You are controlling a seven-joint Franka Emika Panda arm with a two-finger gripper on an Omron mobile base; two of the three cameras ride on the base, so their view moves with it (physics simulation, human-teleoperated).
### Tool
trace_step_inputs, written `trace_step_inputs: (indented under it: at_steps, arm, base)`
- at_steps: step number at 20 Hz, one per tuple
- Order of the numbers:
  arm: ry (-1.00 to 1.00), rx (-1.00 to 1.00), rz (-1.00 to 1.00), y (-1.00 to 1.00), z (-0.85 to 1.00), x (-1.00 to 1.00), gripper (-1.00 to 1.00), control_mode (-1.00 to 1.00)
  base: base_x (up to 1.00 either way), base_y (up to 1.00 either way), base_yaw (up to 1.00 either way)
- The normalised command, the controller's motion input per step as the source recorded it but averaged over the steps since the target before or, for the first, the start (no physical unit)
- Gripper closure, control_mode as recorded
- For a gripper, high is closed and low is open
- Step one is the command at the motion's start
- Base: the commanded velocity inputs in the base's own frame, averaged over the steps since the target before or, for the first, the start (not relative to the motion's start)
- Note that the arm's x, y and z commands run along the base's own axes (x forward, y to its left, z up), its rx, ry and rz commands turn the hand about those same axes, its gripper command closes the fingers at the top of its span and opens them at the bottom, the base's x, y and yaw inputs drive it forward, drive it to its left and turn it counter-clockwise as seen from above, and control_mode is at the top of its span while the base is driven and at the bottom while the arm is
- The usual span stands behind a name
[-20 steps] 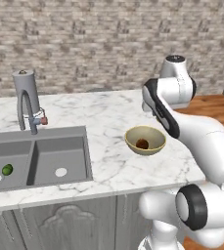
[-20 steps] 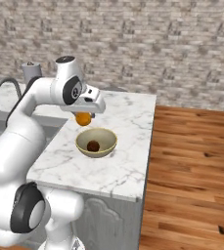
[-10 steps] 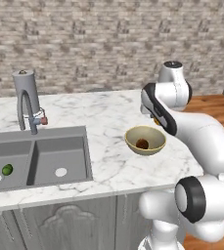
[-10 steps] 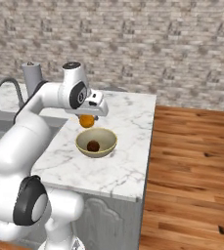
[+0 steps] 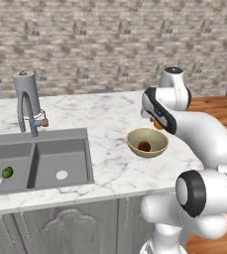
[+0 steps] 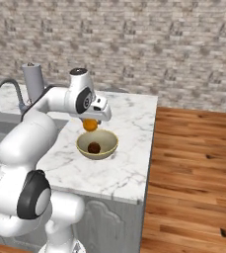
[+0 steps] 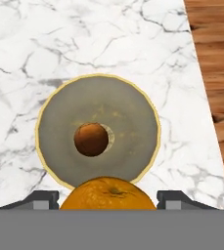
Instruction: Pick the oranges from the cabinet and place them in one bowl. Pick the avocado from the sink and place it in the other bowl.
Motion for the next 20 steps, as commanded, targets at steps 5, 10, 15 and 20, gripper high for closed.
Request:
trace_step_inputs:
  at_steps: [5,10,15,20]
  arm:
    - [0.0,0.0,-0.01,-0.02,-0.21,0.11,1.0,-1.0]
    - [0.0,0.01,-0.03,0.0,-0.19,0.02,1.0,-1.0]
    - [0.0,0.0,-0.04,-0.01,-0.17,0.01,1.0,-1.0]
    - [0.0,0.0,-0.04,-0.02,-0.18,0.04,1.0,-1.0]
  base:
    - [0.0,0.0,0.0]
    - [0.0,0.0,0.0]
    - [0.0,0.0,0.0]
    - [0.0,0.0,0.0]
